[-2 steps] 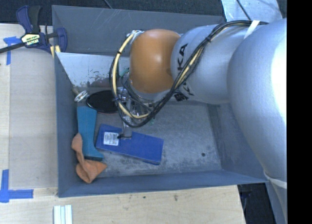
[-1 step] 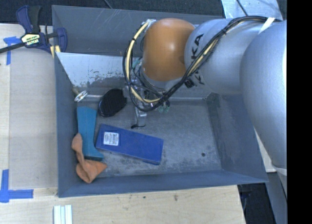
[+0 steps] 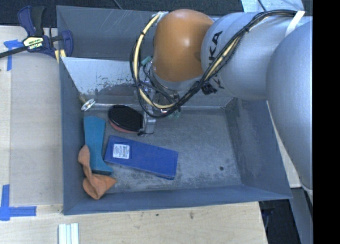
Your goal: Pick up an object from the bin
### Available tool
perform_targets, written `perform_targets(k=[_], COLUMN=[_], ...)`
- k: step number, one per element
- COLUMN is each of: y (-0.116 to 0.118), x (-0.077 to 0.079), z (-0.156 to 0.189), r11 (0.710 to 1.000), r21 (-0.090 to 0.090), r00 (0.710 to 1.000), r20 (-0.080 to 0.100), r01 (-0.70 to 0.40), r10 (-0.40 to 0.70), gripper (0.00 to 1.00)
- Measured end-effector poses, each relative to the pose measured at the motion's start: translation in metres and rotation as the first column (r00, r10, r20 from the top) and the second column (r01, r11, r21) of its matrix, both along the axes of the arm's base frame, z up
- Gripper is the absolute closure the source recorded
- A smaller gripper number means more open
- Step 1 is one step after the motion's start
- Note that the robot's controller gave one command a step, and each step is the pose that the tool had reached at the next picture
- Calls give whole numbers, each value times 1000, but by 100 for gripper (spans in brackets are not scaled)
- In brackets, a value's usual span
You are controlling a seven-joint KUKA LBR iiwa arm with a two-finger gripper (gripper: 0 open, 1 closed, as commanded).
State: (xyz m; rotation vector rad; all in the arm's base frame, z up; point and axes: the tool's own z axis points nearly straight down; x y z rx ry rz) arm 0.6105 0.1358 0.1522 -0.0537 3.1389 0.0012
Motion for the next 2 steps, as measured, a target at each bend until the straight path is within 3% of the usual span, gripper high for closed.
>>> perform_targets(k=[1, 2], y=[-1, -30], x=[-1, -12], z=[7, -8], r11=[1000, 990], r21=[3, -4], r00=[1000, 990], r20=[6, 0], r01=[-19, -139], r10=[19, 139], gripper=[0, 0])
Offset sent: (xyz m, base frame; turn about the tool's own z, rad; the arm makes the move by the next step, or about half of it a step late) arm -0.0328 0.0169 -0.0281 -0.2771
